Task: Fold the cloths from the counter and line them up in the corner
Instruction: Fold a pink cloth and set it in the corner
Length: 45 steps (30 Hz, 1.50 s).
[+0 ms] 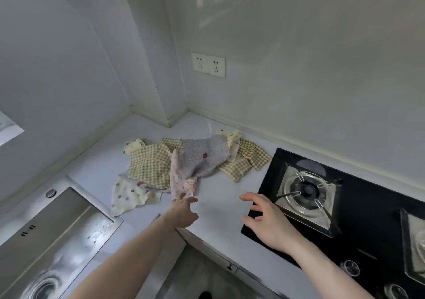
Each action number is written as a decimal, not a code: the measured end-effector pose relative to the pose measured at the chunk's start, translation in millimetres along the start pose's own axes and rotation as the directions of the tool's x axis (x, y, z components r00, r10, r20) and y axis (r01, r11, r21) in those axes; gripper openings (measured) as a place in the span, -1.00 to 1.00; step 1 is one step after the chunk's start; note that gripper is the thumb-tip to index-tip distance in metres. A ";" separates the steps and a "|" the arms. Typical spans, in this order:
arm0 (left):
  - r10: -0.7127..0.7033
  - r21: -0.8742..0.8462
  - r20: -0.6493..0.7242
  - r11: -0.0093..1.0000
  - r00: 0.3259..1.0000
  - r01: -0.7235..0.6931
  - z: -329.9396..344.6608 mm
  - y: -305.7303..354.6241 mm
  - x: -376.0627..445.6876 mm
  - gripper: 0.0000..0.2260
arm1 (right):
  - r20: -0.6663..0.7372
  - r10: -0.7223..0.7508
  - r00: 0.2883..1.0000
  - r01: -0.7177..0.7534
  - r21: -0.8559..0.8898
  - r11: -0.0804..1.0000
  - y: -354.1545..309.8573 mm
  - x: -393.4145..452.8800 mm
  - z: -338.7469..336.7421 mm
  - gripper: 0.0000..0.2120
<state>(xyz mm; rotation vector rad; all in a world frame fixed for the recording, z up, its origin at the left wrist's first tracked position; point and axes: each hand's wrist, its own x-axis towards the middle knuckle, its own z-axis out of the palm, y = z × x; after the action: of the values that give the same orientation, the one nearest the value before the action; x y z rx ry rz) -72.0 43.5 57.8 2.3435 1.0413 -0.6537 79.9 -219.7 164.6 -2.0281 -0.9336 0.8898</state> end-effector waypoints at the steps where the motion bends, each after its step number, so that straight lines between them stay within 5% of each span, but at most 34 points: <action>1: 0.016 -0.018 0.019 1.000 1.000 -0.015 -0.6 -3.7 14.8 -0.30 | -0.012 0.019 1.000 -0.019 0.002 1.000 -3.9 2.1 7.7 -0.57; 6: -0.007 -0.231 0.060 0.973 0.998 0.021 -4.9 -14.9 75.8 -0.20 | -0.079 0.114 0.990 -0.112 0.022 0.993 -18.3 0.2 33.3 -0.57; 11: -0.046 -0.551 0.018 0.833 0.999 0.049 -4.9 -20.6 113.6 -0.40 | -0.171 0.192 0.966 -0.184 0.059 0.981 -26.0 -13.1 43.0 -0.59; 16: 0.005 -0.571 -0.211 0.811 0.977 -0.128 -35.0 -30.0 61.3 -0.62 | -0.195 0.229 0.954 -0.216 0.089 0.972 -31.7 -24.1 52.2 -0.61; 21: 0.075 -0.559 -0.501 0.733 0.862 -0.388 -88.0 -45.6 -36.8 -0.97 | -0.197 0.243 0.950 -0.227 0.102 0.969 -44.1 -21.4 62.5 -0.61; 23: 0.128 -0.557 -0.538 0.688 0.833 -0.466 -109.5 -45.6 -75.2 -0.92 | -0.177 0.245 0.953 -0.229 0.107 0.968 -54.2 -17.7 67.9 -0.61; 33: 0.568 -0.527 -0.383 0.513 0.729 -0.677 -150.3 -11.2 -170.1 -0.75 | -0.180 0.068 0.981 -0.044 0.134 0.990 -88.5 6.2 93.0 -0.32; 35: 0.628 -0.511 -0.348 0.496 0.696 -0.702 -149.3 -7.4 -176.4 -0.73 | -0.113 0.064 0.992 -0.049 0.132 0.990 -90.7 7.0 93.8 -0.39; 38: 0.669 -0.495 -0.331 0.478 0.666 -0.726 -147.3 -4.5 -180.5 -0.69 | -0.049 0.064 0.997 -0.056 0.150 0.987 -89.8 2.8 90.5 -0.78; 45: 0.643 -0.212 -0.147 0.722 0.752 -0.658 -138.9 -6.4 -161.7 -0.33 | -0.096 0.095 0.991 -0.080 0.145 0.986 -73.0 -14.1 69.8 -0.86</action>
<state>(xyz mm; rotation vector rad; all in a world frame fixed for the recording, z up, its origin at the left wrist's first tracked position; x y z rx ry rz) -141.9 44.1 259.3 2.2849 0.2282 -0.1540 -6.8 -174.3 193.3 -1.9853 -0.7105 0.8648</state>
